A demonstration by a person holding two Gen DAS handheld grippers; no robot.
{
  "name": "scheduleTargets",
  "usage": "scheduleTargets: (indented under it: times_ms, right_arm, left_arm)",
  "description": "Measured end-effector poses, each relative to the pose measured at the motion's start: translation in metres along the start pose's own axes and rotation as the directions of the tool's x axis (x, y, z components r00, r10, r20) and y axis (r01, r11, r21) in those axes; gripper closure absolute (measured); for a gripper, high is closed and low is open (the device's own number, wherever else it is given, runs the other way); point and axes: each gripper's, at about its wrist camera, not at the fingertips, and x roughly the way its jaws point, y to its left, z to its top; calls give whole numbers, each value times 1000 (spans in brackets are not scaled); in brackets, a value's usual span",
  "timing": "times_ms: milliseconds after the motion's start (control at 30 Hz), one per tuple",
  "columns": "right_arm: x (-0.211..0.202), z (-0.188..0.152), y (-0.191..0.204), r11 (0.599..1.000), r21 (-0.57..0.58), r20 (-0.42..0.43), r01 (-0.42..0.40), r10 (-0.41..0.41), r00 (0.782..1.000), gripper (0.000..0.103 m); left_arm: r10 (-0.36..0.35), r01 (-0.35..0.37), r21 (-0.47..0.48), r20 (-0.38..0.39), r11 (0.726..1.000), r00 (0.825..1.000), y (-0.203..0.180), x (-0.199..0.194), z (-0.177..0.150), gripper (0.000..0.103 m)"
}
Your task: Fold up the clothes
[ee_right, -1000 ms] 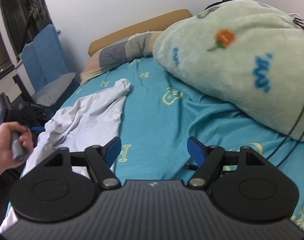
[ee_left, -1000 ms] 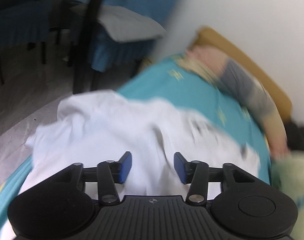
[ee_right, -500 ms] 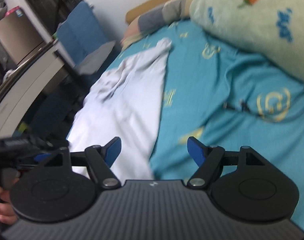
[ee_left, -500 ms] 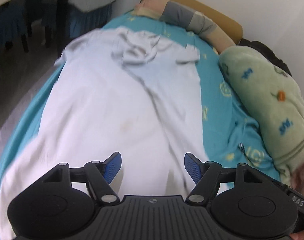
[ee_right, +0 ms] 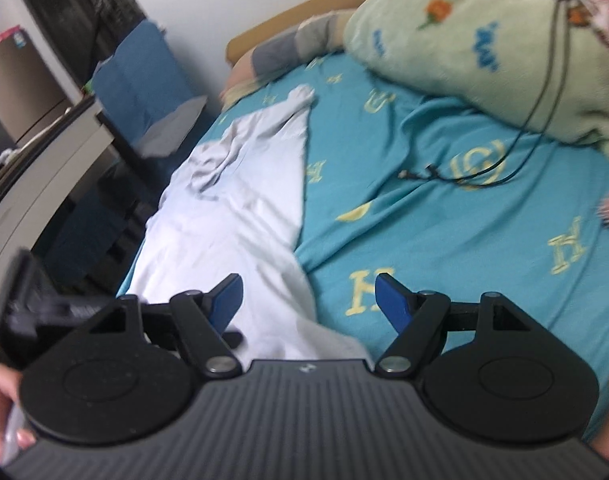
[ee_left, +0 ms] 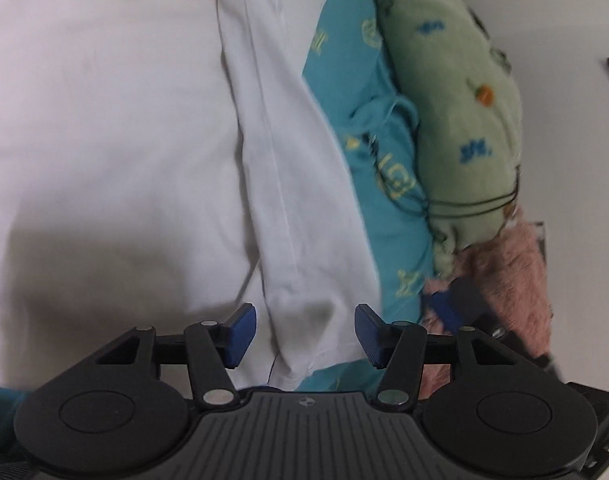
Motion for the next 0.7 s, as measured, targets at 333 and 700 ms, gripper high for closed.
scheduleTargets:
  times_ms: [333, 700]
  right_arm:
    - [19, 1, -16, 996, 76, -24, 56, -54, 998, 28]
    - [24, -4, 3, 999, -28, -45, 34, -35, 998, 28]
  left_arm:
    - [18, -18, 23, 24, 1000, 1000, -6, -13, -8, 101]
    - [301, -304, 21, 89, 953, 950, 2, -107, -1, 101]
